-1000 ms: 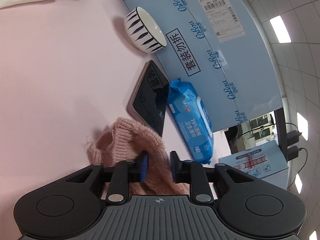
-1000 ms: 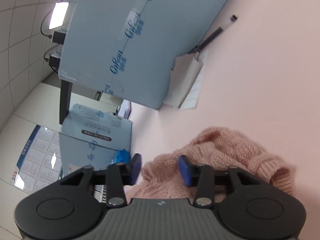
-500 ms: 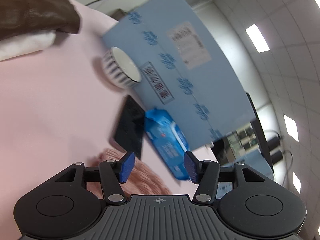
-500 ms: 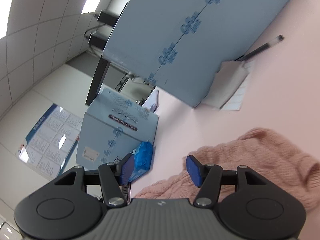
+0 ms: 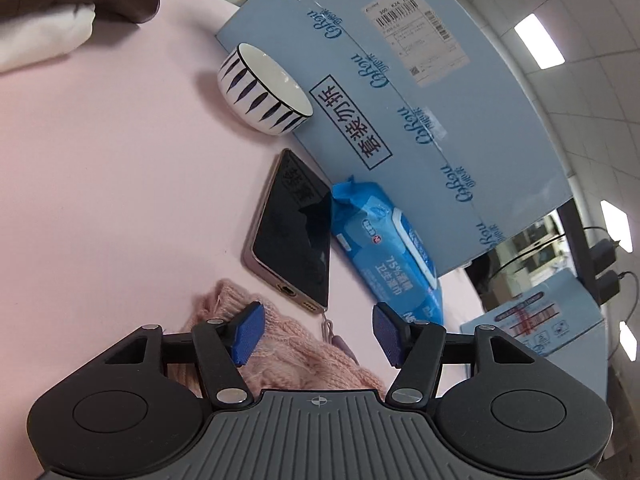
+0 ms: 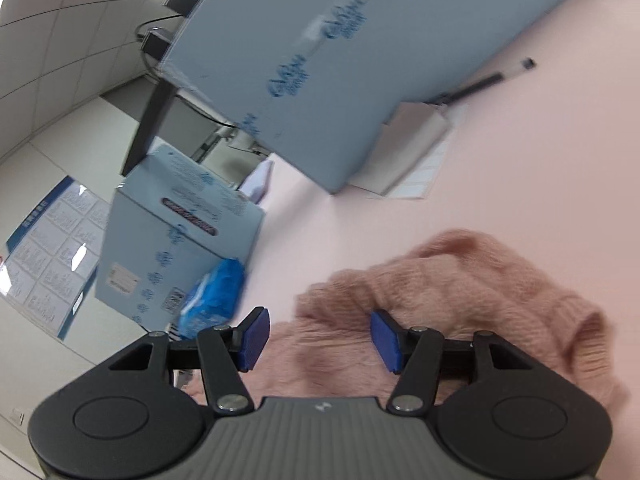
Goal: Fold clothes
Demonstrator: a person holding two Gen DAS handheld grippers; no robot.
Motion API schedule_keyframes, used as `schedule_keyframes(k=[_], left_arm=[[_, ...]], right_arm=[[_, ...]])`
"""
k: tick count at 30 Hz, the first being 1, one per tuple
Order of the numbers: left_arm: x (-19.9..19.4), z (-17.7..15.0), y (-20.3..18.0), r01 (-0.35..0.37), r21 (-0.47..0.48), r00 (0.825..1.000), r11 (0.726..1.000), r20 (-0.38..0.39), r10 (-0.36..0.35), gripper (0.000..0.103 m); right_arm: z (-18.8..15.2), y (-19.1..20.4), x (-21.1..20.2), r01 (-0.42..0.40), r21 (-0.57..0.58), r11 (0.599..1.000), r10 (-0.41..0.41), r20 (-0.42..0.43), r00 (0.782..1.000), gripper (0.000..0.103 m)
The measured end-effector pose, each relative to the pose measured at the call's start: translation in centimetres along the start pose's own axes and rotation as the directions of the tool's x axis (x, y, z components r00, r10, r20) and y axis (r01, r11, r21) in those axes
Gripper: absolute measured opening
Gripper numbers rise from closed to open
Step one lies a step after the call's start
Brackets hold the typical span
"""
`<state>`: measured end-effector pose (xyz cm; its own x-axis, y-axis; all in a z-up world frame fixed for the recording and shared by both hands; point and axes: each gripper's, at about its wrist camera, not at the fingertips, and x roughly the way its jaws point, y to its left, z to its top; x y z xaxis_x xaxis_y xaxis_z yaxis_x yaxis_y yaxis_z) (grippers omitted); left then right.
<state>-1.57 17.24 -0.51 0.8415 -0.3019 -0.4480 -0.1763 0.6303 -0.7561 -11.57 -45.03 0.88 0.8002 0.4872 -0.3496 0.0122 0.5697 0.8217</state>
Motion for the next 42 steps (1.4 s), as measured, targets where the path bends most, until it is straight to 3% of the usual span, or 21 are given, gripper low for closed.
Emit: schedule_keyframes(k=[2,4,7,12,16,21,24,28,32,34,36,39,42], left_arm=[[-0.1,0.2,-0.3,-0.008,0.001,1.0,1.0,-0.006,0.008,0.058],[-0.7,0.3,-0.7,0.008,-0.004,1.0,1.0,0.0,-0.008,0.059],[-2.3,0.0,-2.2,0.099,0.043,0.995,0.994,0.027,-0.1,0.06],[-1.6,-1.8,-6.1,0.219,0.127,0.973,0.967,-0.101,-0.207,0.062],[0.5,-3.4,-6.6,0.198,0.125,0.968,0.972,-0.178,-0.175,0.062],[0.7,-5.1,-4.4,0.162,0.107,0.963,0.981,-0.236,-0.133,0.061],[-0.6,-5.4,-3.2,0.171,0.101,0.964,0.98,-0.223,-0.146,0.061],[-1.1,-5.7,-2.3,0.171,0.111,0.968,0.979,-0.207,-0.145,0.053],[-1.2,-5.5,-2.8,0.157,0.113,0.97,0.981,-0.207,-0.131,0.054],[-2.1,-5.1,-3.0,0.169,0.091,0.969,0.981,-0.196,-0.148,0.058],[-3.7,-4.5,-3.1,0.172,0.103,0.977,0.98,-0.147,-0.156,0.068],[-5.5,-3.5,-2.5,0.153,0.099,0.985,0.983,-0.092,-0.144,0.069],[-6.6,-2.4,-1.5,0.15,0.054,0.988,0.987,-0.053,-0.147,0.07]], right_arm=[[0.1,-0.8,-0.2,-0.018,0.033,0.999,0.018,-0.003,1.0,0.046],[0.1,-0.4,-0.9,-0.023,0.039,0.999,0.023,-0.001,1.0,0.053],[-0.4,1.6,-1.7,-0.045,-0.013,0.999,0.045,0.012,0.999,0.063],[-2.1,5.7,-0.3,-0.14,-0.08,0.987,0.135,-0.069,0.989,0.065],[-3.6,7.3,1.6,-0.147,-0.105,0.984,0.133,-0.126,0.983,0.065],[-4.5,6.3,1.7,-0.131,-0.087,0.988,0.117,-0.158,0.981,0.064],[-4.8,4.7,1.1,-0.142,-0.035,0.989,0.134,-0.169,0.976,0.063],[-5.4,2.8,0.9,-0.158,0.026,0.987,0.16,-0.172,0.972,0.051],[-5.5,2.4,0.8,-0.171,0.062,0.983,0.179,-0.165,0.97,0.051],[-5.4,3.4,0.2,-0.17,0.033,0.985,0.173,-0.158,0.972,0.062],[-5.3,4.9,-1.2,-0.18,-0.042,0.983,0.173,-0.121,0.977,0.067],[-4.6,6.5,-3.2,-0.168,-0.134,0.977,0.163,-0.046,0.986,0.071],[-2.9,6.8,-4.6,-0.145,-0.134,0.98,0.152,0.045,0.987,0.076]])
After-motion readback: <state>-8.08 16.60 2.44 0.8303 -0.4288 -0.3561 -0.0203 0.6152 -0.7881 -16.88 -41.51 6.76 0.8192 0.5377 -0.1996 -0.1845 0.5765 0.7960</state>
